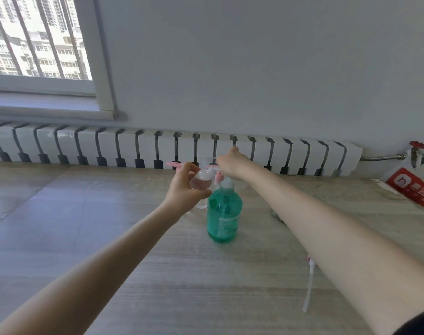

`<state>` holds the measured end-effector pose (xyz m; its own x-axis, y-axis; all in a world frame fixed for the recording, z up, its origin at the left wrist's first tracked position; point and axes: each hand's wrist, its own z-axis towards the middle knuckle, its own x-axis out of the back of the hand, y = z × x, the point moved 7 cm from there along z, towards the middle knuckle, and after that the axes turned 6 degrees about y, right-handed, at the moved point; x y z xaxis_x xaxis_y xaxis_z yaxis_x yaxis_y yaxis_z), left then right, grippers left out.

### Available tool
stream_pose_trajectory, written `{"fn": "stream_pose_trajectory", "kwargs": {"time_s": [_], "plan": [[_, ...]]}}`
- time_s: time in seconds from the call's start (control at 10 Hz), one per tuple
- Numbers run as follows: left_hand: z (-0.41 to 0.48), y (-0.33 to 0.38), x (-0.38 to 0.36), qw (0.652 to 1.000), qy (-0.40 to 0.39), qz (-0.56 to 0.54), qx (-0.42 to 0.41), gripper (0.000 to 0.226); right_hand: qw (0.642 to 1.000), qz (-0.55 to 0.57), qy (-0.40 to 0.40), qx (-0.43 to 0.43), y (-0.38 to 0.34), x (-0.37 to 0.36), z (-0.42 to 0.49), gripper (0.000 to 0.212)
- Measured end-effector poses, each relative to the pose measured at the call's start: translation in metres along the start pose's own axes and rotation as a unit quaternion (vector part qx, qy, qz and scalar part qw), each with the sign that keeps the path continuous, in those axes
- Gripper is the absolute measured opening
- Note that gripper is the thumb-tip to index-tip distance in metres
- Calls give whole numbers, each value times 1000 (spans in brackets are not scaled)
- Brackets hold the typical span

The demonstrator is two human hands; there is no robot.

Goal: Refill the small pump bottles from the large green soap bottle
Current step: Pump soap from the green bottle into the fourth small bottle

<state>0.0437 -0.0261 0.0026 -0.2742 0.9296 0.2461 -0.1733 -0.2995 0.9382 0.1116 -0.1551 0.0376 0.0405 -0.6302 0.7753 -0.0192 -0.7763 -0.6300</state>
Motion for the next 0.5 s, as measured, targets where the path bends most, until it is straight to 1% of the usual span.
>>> {"fn": "stream_pose_trajectory", "kwargs": {"time_s": [0.1, 0.2, 0.3, 0.4, 0.5], "plan": [[-1, 1, 2, 1000, 2, -2, 0, 45, 1000, -26, -8, 8, -2, -2, -1, 54], [-1, 3, 2, 1000, 1, -1, -2, 44, 999, -28, -15, 9, -3, -4, -1, 49], [-1, 3, 2, 1000, 4, -2, -5, 45, 999, -40, 1, 28, -5, -1, 0, 46], [0, 0, 1, 1000, 4, -1, -6, 46, 999, -39, 12, 34, -5, 2, -4, 44], [0, -5, 0, 1000, 2, -3, -5, 45, 999, -26, 2, 35, -1, -4, -2, 42]]}}
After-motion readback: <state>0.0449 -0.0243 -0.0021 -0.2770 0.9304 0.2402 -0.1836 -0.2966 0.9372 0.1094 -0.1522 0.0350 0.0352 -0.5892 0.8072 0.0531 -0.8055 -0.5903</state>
